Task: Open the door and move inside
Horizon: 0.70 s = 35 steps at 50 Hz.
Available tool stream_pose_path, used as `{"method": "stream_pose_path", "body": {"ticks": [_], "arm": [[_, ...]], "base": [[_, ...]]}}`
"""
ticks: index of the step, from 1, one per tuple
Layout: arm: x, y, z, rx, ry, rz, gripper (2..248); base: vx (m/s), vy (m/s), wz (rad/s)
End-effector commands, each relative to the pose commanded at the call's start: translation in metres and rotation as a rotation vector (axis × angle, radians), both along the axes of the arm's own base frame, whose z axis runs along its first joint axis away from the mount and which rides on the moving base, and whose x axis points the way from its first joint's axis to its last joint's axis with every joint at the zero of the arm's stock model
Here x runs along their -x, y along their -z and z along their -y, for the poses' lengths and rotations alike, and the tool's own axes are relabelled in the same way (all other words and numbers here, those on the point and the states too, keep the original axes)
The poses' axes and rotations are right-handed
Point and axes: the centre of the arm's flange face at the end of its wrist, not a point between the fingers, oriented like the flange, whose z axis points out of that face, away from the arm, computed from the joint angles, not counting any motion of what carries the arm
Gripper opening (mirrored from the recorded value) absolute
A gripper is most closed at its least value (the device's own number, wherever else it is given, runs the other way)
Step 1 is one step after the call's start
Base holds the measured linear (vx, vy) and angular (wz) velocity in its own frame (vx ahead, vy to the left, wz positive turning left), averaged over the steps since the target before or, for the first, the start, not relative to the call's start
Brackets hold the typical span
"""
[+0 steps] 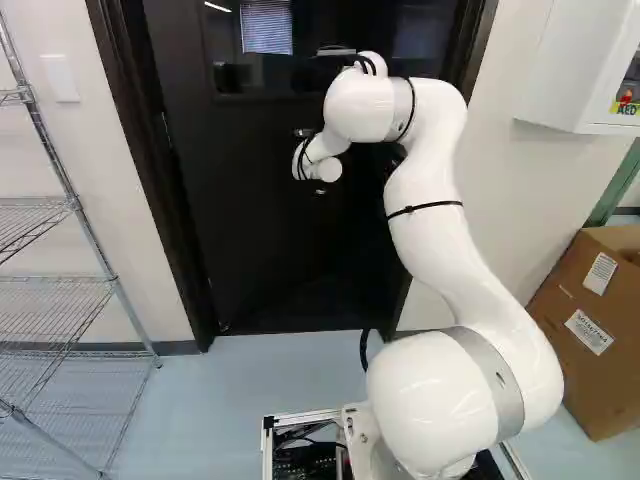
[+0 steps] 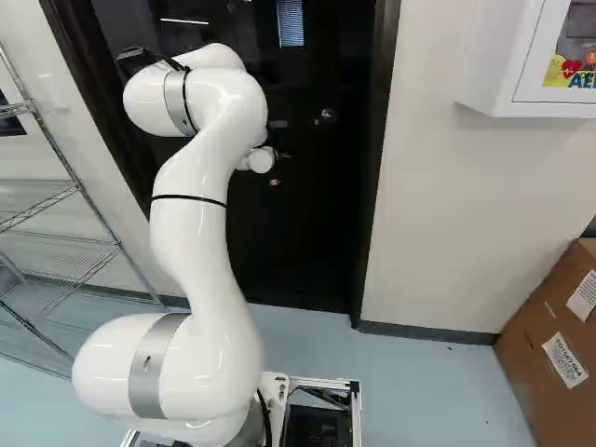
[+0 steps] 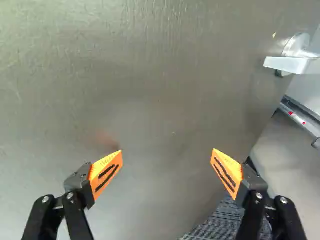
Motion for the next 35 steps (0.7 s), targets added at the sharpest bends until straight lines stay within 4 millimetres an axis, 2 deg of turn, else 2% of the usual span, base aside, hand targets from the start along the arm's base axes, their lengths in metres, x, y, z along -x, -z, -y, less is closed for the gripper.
{"method": "stream_pose_path", "body": {"ticks": [35], "arm": [[0.068,-0.013,-0.004,0.006,-0.016,-0.059,247]], "base": [[0.000,0.000,0.000]]}}
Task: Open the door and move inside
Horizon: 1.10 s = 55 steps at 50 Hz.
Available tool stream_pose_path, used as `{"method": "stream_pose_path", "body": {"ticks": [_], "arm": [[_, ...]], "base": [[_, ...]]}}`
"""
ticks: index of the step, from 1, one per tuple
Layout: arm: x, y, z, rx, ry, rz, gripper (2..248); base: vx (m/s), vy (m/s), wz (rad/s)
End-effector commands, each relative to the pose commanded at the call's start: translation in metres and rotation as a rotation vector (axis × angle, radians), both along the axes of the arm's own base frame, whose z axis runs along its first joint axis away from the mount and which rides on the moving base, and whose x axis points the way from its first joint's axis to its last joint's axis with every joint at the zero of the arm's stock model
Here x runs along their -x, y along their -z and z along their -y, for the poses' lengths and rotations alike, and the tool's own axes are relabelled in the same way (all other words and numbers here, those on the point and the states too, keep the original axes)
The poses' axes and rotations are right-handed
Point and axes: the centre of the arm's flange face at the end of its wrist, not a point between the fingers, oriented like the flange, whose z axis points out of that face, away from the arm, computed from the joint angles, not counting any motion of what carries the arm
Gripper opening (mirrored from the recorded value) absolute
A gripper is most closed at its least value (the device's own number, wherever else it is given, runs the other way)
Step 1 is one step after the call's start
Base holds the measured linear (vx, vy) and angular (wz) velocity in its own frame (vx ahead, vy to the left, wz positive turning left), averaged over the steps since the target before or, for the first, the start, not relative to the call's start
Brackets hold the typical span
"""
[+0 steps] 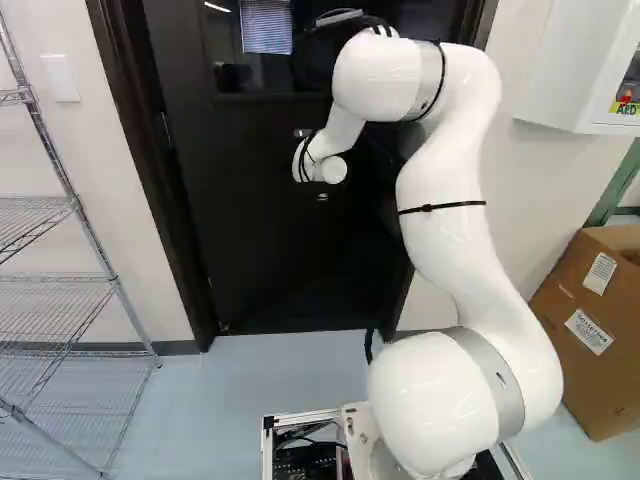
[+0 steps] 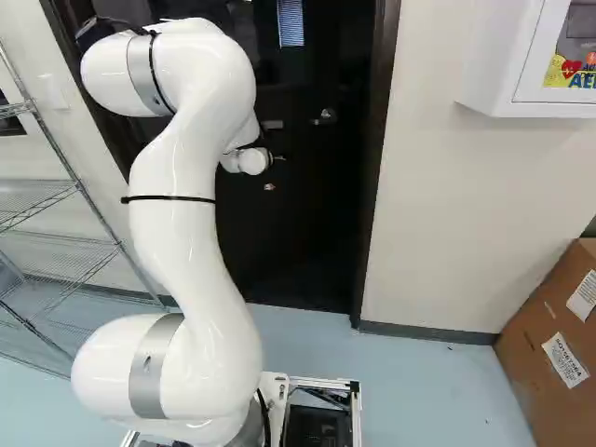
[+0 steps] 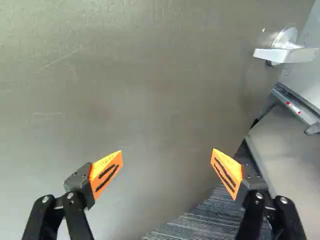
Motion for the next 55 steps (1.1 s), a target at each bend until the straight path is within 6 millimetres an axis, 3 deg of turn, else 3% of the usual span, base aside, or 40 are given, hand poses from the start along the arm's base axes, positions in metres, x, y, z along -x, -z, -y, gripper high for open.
{"method": "stream_pose_path", "body": {"ticks": [55], "arm": [[0.107,-0.022,-0.002,-0.002,-0.025,0.016,247]], "base": [[0.000,0.000,0.000]]}}
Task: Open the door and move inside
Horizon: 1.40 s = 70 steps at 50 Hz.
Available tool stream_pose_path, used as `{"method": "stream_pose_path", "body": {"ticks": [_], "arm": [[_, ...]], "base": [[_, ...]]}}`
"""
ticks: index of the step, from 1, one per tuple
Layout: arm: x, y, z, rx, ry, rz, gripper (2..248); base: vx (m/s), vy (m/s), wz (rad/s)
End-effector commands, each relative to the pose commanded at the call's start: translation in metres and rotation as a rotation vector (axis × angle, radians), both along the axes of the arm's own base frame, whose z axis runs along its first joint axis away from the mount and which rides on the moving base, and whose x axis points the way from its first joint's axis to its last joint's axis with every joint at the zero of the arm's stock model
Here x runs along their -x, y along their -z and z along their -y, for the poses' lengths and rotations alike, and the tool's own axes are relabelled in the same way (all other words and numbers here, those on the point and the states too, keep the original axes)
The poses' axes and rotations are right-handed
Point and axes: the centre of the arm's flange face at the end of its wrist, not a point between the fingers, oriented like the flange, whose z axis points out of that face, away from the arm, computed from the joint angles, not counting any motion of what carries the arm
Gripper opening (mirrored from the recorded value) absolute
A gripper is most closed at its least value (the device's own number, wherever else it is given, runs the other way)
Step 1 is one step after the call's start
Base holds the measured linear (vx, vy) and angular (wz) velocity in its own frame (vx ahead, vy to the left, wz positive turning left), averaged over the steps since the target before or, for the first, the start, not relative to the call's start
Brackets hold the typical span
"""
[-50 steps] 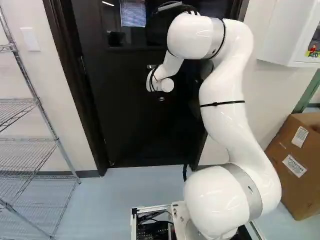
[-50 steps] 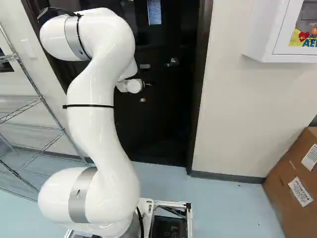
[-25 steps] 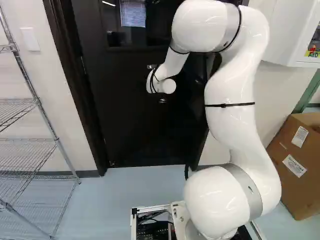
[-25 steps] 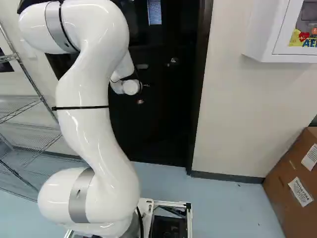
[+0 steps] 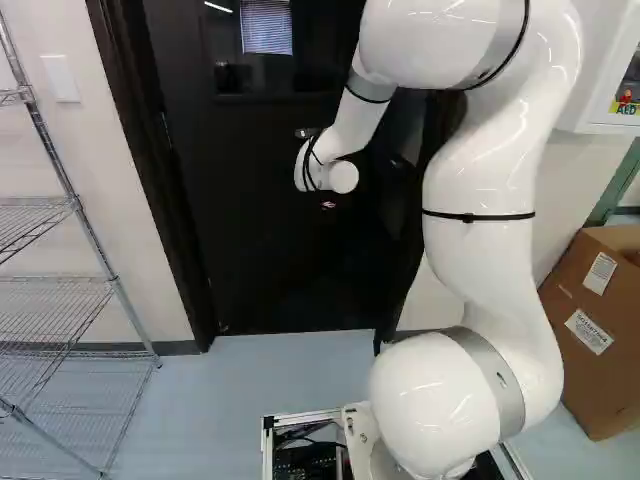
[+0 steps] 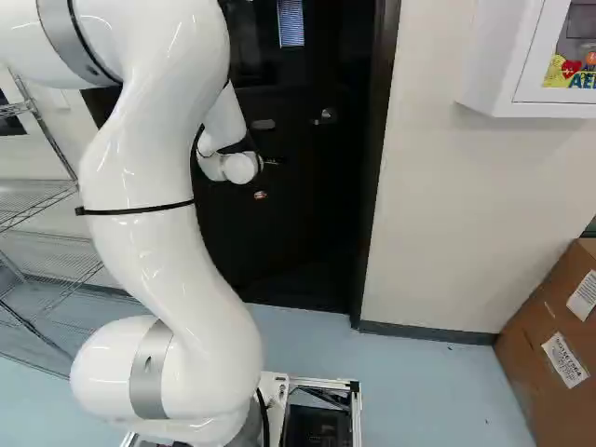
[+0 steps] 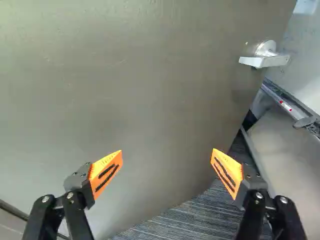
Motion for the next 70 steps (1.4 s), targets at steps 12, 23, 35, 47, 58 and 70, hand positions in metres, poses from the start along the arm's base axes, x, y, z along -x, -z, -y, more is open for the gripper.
{"method": "stream_pose_path", "body": {"ticks": [12,23,35,47,58,70], "arm": [[0.025,-0.002,0.001,0.002,-0.005,-0.011,247],[0.047,-0.004,0.002,0.003,-0.009,-0.020,247],[0.071,-0.005,0.003,0.004,-0.014,-0.028,247],[0.096,-0.006,0.009,0.005,-0.009,-0.034,247],[0.118,-0.008,0.016,0.003,-0.001,-0.024,247],[0.143,-0.011,0.024,-0.002,0.009,0.011,247]], "base": [[0.000,0.000,0.000],[0.000,0.000,0.000],[0.000,0.000,0.000],[0.000,0.000,0.000],[0.000,0.000,0.000],[0.000,0.000,0.000]]}}
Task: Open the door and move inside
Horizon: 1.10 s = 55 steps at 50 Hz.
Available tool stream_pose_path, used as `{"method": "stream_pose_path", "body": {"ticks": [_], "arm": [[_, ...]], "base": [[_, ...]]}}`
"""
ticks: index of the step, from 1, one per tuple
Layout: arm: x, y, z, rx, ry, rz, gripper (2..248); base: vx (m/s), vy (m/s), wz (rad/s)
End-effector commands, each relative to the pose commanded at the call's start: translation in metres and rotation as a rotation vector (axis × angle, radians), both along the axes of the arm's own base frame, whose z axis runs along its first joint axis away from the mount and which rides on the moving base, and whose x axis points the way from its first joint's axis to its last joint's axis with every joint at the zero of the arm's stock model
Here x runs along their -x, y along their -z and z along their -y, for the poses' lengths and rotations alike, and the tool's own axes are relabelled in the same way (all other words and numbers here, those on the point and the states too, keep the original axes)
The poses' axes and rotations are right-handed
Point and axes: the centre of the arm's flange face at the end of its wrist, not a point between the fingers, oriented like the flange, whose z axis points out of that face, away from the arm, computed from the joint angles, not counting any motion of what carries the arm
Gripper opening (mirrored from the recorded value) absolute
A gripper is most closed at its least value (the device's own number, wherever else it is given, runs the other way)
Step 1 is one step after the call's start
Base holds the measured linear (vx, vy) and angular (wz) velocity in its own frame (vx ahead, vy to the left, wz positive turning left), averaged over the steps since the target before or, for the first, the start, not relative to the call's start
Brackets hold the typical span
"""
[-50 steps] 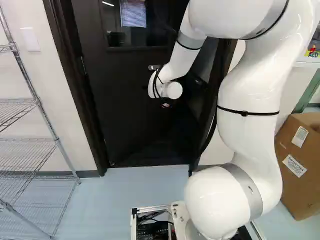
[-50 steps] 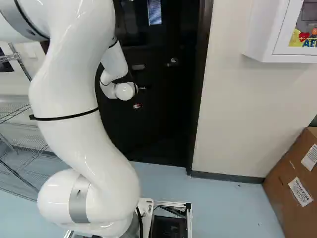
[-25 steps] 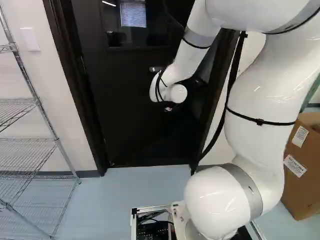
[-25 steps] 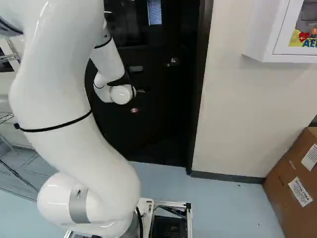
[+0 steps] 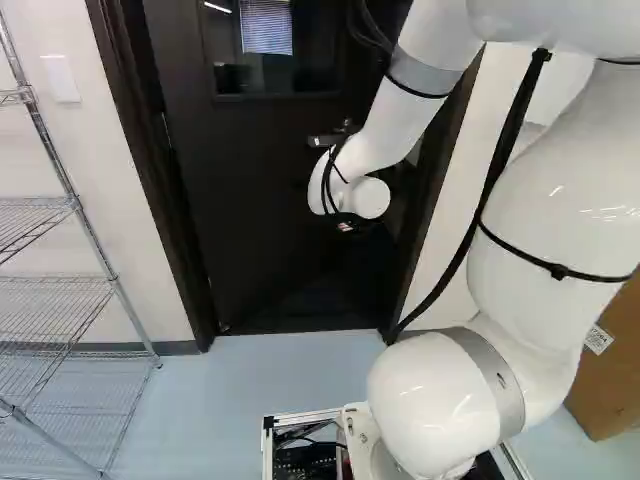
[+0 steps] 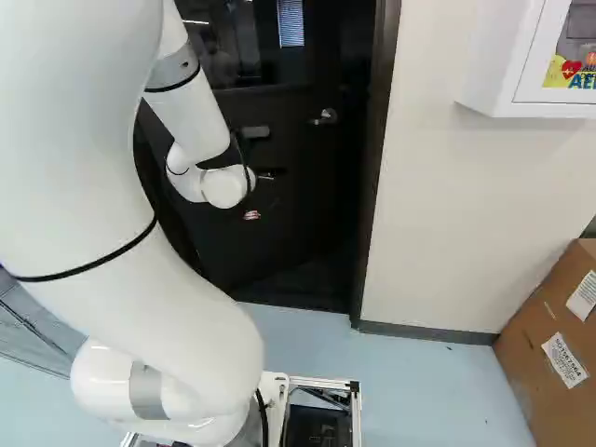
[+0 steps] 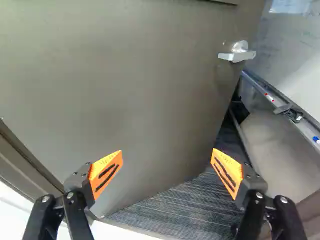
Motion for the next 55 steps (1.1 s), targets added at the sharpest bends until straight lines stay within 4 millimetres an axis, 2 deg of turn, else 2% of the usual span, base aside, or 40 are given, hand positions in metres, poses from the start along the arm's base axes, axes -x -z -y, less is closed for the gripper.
{"method": "stream_pose_path", "body": {"ticks": [30,55], "arm": [[0.060,-0.004,0.019,-0.009,0.030,0.079,247],[0.065,-0.004,0.021,-0.009,0.034,0.080,247]], "base": [[0.000,0.000,0.000],[0.000,0.000,0.000]]}}
